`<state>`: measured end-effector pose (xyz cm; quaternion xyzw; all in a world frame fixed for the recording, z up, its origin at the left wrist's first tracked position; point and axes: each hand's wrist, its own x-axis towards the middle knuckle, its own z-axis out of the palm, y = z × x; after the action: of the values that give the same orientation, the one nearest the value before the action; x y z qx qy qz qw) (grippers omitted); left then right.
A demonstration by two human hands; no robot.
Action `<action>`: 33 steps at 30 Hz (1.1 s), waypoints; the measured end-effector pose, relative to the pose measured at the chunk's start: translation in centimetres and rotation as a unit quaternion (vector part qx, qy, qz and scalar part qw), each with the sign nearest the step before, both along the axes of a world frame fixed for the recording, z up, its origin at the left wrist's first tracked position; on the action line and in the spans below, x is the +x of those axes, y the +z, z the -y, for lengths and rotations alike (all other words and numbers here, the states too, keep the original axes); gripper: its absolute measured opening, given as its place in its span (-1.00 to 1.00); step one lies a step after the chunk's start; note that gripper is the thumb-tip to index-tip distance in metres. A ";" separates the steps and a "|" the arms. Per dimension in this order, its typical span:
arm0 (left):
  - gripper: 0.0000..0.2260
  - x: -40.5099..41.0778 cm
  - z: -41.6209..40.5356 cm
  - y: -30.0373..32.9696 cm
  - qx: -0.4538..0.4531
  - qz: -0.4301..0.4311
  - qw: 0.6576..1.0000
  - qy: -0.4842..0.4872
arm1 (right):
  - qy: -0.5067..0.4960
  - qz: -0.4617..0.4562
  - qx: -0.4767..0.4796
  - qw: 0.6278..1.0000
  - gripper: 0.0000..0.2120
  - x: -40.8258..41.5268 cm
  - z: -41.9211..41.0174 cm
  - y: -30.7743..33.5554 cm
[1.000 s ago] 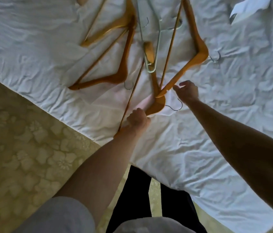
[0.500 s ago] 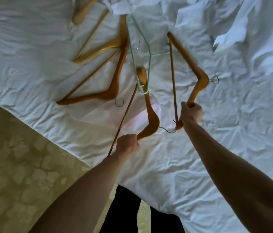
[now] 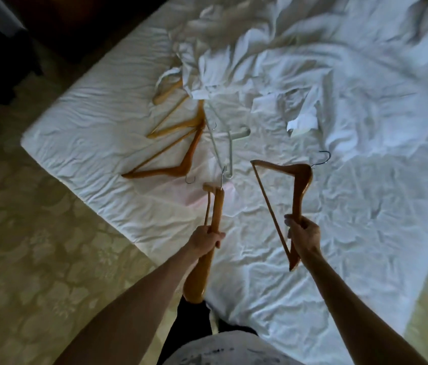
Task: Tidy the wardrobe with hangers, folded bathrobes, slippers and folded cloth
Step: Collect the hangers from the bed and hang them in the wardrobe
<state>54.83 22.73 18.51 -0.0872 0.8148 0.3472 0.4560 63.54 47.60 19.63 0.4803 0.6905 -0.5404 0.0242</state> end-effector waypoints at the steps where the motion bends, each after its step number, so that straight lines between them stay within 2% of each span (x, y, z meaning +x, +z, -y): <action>1: -0.70 0.7 0.2 0.7 0.008 -0.013 1.000 0.027 | 0.020 -0.010 -0.005 1.000 -0.91 0.8 0.8 0.9; 5: -0.68 3.5 1.6 4.5 0.056 -0.035 0.987 0.144 | 0.122 -0.063 -0.030 0.990 -0.92 3.0 4.2 4.9; 9: -0.72 6.0 4.1 8.0 0.128 -0.061 0.950 0.278 | 0.263 -0.111 -0.046 0.957 -0.95 3.9 8.1 8.0; 15: -0.74 8.6 10.3 13.4 0.158 -0.133 0.924 0.321 | 0.392 -0.141 -0.055 0.907 -0.92 3.1 14.8 10.7; 19: -0.74 10.5 16.2 16.5 0.188 -0.185 0.903 0.339 | 0.482 -0.161 -0.047 0.860 -0.85 1.6 20.6 12.4; 23: -0.73 12.4 22.2 17.7 0.173 -0.217 0.892 0.357 | 0.541 -0.187 -0.046 0.819 -0.81 0.3 27.3 14.6; 29: -0.84 14.5 31.4 19.2 0.156 -0.264 0.852 0.424 | 0.620 -0.204 -0.063 0.755 -0.74 -1.6 38.3 16.5; 33: -0.82 15.3 39.6 20.6 0.116 -0.288 0.845 0.437 | 0.646 -0.215 -0.080 0.728 -0.53 -2.7 47.0 18.1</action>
<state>70.11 -16.83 39.10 -0.2767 0.7410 0.6118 0.0093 60.84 0.57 37.70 -0.2146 0.7751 -0.5359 0.2569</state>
